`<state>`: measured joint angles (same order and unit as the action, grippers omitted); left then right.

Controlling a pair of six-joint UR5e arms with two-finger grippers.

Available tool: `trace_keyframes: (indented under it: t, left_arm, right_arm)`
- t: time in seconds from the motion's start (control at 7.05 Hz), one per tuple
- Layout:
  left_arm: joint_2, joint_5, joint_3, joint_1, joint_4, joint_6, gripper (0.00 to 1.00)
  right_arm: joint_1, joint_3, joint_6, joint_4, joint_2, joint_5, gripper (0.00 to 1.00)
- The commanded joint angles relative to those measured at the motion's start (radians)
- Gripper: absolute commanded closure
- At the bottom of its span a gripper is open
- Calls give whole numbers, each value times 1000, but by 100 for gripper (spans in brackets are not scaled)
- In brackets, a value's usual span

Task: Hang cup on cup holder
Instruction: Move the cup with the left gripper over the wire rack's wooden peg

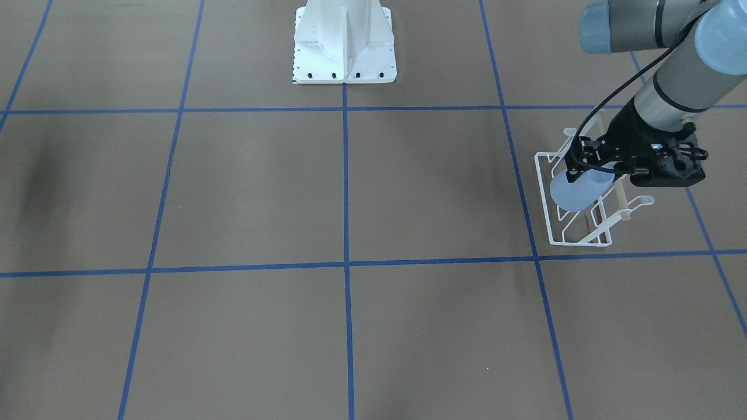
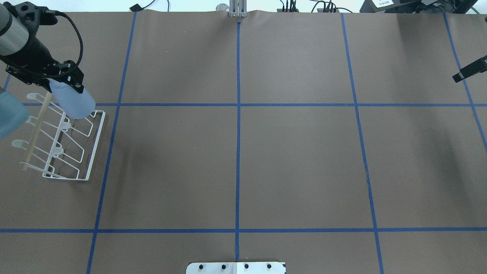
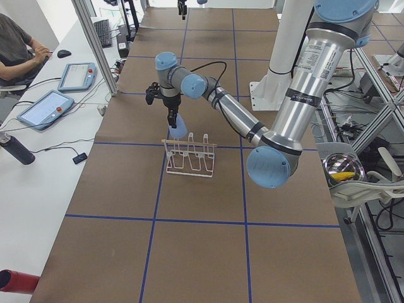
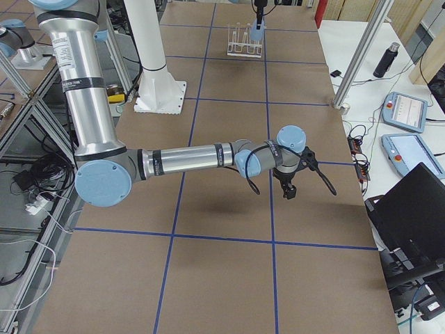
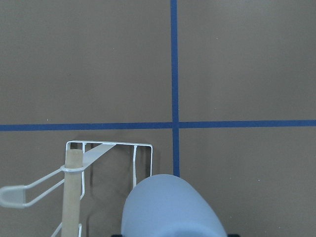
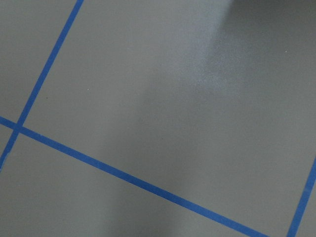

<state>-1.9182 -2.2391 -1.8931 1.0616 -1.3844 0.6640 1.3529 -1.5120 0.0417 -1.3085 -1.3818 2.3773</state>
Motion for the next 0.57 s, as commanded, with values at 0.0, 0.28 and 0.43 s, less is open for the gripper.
trace_keyframes:
  t: [0.0, 0.28, 0.43]
  left_arm:
    - [1, 1, 22, -2, -2, -11, 100]
    - [1, -1, 45, -12, -27, -9, 100]
    - [2, -4, 66, -20, -57, -1, 100]
  right_arm:
    - [0, -1, 1, 0, 1, 2, 0]
    - [-1, 1, 1, 0, 1, -1, 0]
    - [0, -1, 1, 0, 1, -1, 0]
